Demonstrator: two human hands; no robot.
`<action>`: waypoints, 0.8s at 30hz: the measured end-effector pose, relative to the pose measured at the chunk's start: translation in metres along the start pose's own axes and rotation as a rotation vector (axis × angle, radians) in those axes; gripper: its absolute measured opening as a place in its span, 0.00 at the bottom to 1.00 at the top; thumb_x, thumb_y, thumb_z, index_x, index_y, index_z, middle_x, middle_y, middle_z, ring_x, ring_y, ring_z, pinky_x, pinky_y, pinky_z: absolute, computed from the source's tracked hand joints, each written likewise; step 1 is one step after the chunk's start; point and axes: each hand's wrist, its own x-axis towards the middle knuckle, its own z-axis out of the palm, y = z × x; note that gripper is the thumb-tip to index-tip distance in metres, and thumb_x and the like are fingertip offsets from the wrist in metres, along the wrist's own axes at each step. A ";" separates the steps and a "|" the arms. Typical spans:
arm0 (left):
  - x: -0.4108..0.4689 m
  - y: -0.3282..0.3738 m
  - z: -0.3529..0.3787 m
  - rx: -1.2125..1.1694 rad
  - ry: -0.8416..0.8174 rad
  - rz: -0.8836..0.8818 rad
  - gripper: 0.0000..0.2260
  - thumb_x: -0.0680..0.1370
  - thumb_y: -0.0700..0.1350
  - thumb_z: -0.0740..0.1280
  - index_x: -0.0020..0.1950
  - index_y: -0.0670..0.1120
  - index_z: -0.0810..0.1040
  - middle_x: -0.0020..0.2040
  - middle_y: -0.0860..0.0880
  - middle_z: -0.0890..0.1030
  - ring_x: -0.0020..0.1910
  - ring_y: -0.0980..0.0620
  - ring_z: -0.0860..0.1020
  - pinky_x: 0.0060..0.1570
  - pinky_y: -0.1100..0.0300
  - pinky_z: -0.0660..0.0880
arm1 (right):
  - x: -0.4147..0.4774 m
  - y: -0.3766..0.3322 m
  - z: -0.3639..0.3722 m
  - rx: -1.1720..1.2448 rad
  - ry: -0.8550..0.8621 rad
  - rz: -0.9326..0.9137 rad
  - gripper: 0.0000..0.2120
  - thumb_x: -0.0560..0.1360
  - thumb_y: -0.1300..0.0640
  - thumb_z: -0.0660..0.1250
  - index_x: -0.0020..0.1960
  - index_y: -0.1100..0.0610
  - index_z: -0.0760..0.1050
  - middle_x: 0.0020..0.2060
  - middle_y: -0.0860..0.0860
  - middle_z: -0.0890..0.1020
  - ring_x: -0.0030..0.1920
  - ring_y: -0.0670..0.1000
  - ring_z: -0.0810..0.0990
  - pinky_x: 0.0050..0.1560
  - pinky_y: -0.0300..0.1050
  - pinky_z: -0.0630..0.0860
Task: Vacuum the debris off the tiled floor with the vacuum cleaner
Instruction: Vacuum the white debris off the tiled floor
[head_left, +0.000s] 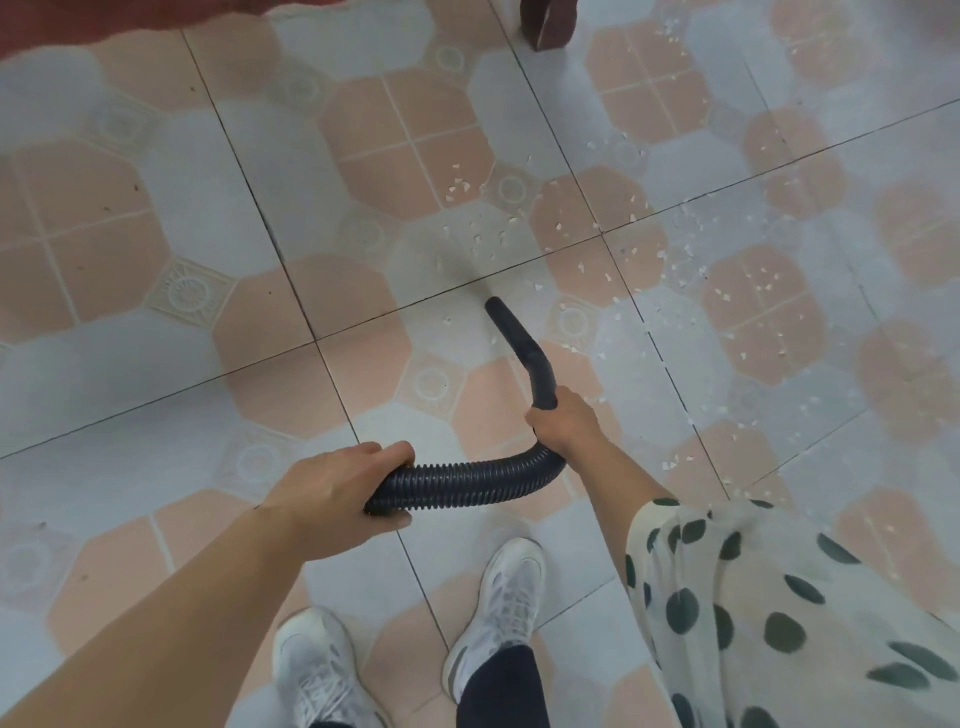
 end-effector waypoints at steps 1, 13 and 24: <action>0.001 0.004 0.002 0.002 -0.013 0.002 0.15 0.73 0.63 0.64 0.53 0.59 0.63 0.45 0.57 0.73 0.42 0.55 0.75 0.40 0.57 0.74 | -0.001 0.005 -0.002 -0.025 -0.011 -0.017 0.15 0.78 0.57 0.62 0.63 0.60 0.69 0.52 0.55 0.76 0.49 0.56 0.76 0.45 0.47 0.73; -0.006 0.018 0.019 -0.006 -0.048 -0.052 0.18 0.70 0.36 0.63 0.51 0.56 0.66 0.43 0.56 0.74 0.42 0.51 0.74 0.40 0.52 0.74 | -0.014 0.011 0.012 -0.099 -0.125 -0.079 0.20 0.77 0.56 0.63 0.68 0.58 0.67 0.58 0.57 0.77 0.52 0.57 0.77 0.46 0.48 0.74; -0.005 0.054 0.028 0.045 -0.124 0.044 0.13 0.73 0.47 0.66 0.52 0.57 0.65 0.43 0.56 0.75 0.42 0.52 0.74 0.38 0.59 0.71 | -0.026 0.061 0.004 -0.010 0.001 0.120 0.22 0.77 0.58 0.62 0.70 0.59 0.65 0.60 0.58 0.77 0.48 0.56 0.73 0.43 0.46 0.72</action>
